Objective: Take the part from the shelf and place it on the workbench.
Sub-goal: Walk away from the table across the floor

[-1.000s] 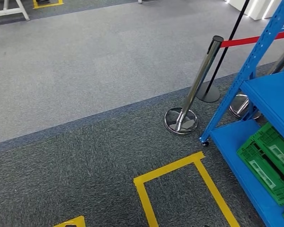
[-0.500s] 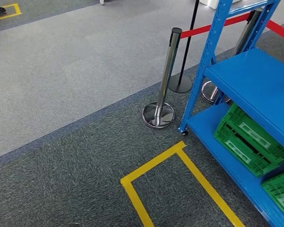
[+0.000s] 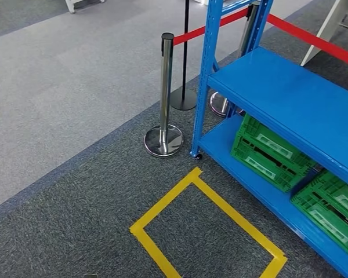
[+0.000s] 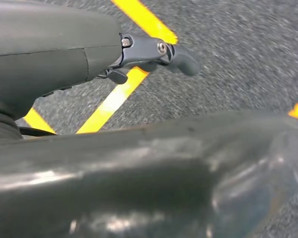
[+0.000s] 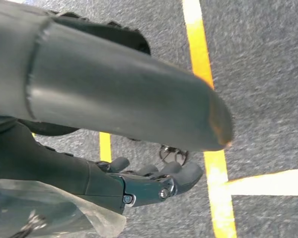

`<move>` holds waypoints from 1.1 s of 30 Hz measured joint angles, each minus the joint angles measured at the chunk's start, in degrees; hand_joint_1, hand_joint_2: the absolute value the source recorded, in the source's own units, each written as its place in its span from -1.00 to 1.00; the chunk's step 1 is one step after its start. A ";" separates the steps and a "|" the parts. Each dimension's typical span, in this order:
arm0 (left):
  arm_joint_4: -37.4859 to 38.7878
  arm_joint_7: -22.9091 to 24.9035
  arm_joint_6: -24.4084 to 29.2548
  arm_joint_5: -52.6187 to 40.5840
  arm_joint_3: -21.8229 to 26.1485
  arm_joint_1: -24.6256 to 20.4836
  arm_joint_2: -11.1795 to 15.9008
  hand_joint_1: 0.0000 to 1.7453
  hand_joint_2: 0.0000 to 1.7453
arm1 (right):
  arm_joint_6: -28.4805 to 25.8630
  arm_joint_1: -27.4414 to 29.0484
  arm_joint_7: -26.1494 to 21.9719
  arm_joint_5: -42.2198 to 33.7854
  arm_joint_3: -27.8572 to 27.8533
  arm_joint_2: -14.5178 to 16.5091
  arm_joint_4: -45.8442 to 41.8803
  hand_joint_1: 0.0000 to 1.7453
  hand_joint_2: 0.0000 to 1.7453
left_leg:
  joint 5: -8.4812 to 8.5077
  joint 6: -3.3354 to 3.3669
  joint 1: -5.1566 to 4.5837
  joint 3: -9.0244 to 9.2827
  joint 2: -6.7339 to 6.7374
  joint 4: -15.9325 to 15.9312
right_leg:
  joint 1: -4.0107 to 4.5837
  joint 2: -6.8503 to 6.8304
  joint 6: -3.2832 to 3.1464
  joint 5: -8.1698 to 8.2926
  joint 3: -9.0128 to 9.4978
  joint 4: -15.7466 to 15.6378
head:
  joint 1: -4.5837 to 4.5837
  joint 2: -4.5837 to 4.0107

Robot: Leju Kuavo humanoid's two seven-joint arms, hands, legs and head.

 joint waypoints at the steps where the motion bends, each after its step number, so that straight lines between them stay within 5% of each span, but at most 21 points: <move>1: 0.00 0.01 0.02 0.11 0.04 -0.02 -0.09 -1.00 -1.00 | -0.08 0.04 -0.01 0.64 -0.12 -0.03 -0.02 -1.00 -1.00 | 0.14 0.24 0.07 0.15 0.71 -0.37 | 0.06 -0.94 0.30 -0.30 -0.49 0.55 | 0.06 0.00; 4: 0.00 0.02 0.08 0.26 0.30 0.06 -0.36 -1.00 -1.00 | -0.15 -0.19 -0.07 2.90 -0.20 -0.18 -0.02 -1.00 -1.00 | 0.31 0.92 0.10 0.48 3.46 -1.05 | 0.38 -6.15 0.91 -4.93 -4.48 8.16 | 0.58 0.00; 6: 0.00 0.04 0.14 0.29 0.58 0.19 -0.43 -1.00 -1.00 | -0.03 -0.30 -0.09 4.11 -0.14 -0.31 -0.01 -1.00 -1.00 | 0.22 1.01 0.00 0.46 5.46 -1.02 | 0.20 -7.25 1.32 -7.91 -7.85 14.92 | 0.70 0.00; 7: 0.00 0.04 0.16 0.30 0.68 0.21 -0.44 -1.00 -1.00 | 0.02 -0.24 -0.10 4.49 -0.11 -0.39 -0.01 -1.00 -1.00 | 0.16 0.97 0.00 0.47 6.34 -1.01 | 0.09 -7.45 1.51 -7.86 -8.30 16.02 | 0.70 0.00; 8: 0.00 0.05 0.17 0.31 0.76 0.18 -0.48 -1.00 -1.00 | 0.02 -0.17 -0.12 4.70 -0.10 -0.49 0.00 -1.00 -1.00 | 0.08 0.89 0.02 0.52 7.11 -0.99 | -0.03 -7.73 1.66 -6.67 -7.48 14.70 | 0.71 0.00; 11: 0.00 0.05 0.18 0.31 0.83 0.11 -0.64 -1.00 -1.00 | 0.04 -0.18 -0.13 4.87 -0.07 -0.71 0.01 -1.00 -1.00 | -0.38 0.19 -0.09 0.95 8.98 -0.83 | -0.19 -10.78 1.62 -1.71 -0.79 2.97 | 0.72 0.00; 13: 0.00 0.05 0.19 0.30 0.91 0.08 -0.64 -1.00 -1.00 | 0.11 -0.32 -0.14 5.08 -0.03 -0.74 0.02 -1.00 -1.00 | -0.62 -0.44 -0.34 1.28 9.87 -0.70 | -0.03 -12.05 0.96 -0.93 1.27 -0.40 | 0.57 0.00; 15: -0.01 0.04 0.21 0.31 1.01 -0.01 -0.68 -1.00 -1.00 | 0.40 -0.29 -0.15 5.65 0.00 -0.75 0.06 -1.00 -1.00 | -0.76 -1.03 -0.29 1.61 10.70 -0.73 | 0.09 -10.92 0.15 -0.79 1.13 -0.37 | 0.48 0.00; 17: -0.01 -0.02 0.24 0.44 1.16 -0.12 -0.75 -1.00 -1.00 | 1.01 -0.25 -0.14 6.48 0.01 -0.80 0.19 -1.00 -1.00 | -2.16 -1.62 0.02 1.39 9.58 0.70 | 0.00 -9.74 -0.64 -0.54 1.24 -0.62 | 0.31 0.00; 20: 0.00 -0.13 0.26 0.81 1.64 -0.16 -0.76 -1.00 -1.00 | 1.83 -0.39 0.08 7.67 0.02 -0.97 0.57 -1.00 -1.00 | -7.58 -1.97 0.20 -2.78 5.80 10.77 | -0.01 -7.78 -1.47 -0.25 1.47 -0.73 | -0.20 0.00; 22: 0.00 -0.17 0.26 0.92 2.01 -0.10 -0.68 -1.00 -1.00 | 2.24 -0.38 0.34 8.34 0.04 -1.15 0.95 -1.00 -1.00 | -8.80 -1.88 0.16 -5.54 5.19 16.22 | 0.19 -6.11 -1.62 -0.24 1.54 -0.71 | -0.21 0.00; 24: 0.00 -0.27 0.21 1.10 2.28 -0.09 -0.58 -1.00 -1.00 | 2.68 -0.34 0.63 8.80 0.06 -1.33 1.33 -1.00 -1.00 | -5.47 -1.45 0.12 -4.75 4.86 13.22 | 0.33 -4.44 -1.62 -0.25 1.74 -0.68 | -0.20 0.00; 27: -0.01 -0.69 0.09 2.45 2.99 -0.36 -0.45 -1.00 -1.00 | 5.02 -0.31 1.81 9.55 0.21 -1.56 2.14 -1.00 -1.00 | -0.05 -0.58 -0.05 -0.68 3.66 2.35 | 0.55 -2.89 -1.39 -0.32 1.65 -0.45 | -0.36 0.00; 30: -0.02 -1.02 0.17 4.09 4.14 -0.75 -0.34 -1.00 -1.00 | 6.82 -0.04 2.83 13.03 1.30 -2.13 3.18 -1.00 -1.00 | 0.07 -0.22 -0.20 -0.12 3.33 -0.02 | 0.49 -2.34 -0.47 -0.22 0.94 -0.44 | -0.45 0.00; 33: -0.03 -1.13 0.28 4.52 4.97 -0.75 -0.26 -1.00 -1.00 | 6.98 0.30 3.11 18.85 3.94 -3.02 4.13 -1.00 -1.00 | 0.57 0.62 0.08 0.05 3.74 -0.97 | 0.44 -4.77 0.38 -2.20 -0.75 2.41 | -0.17 0.00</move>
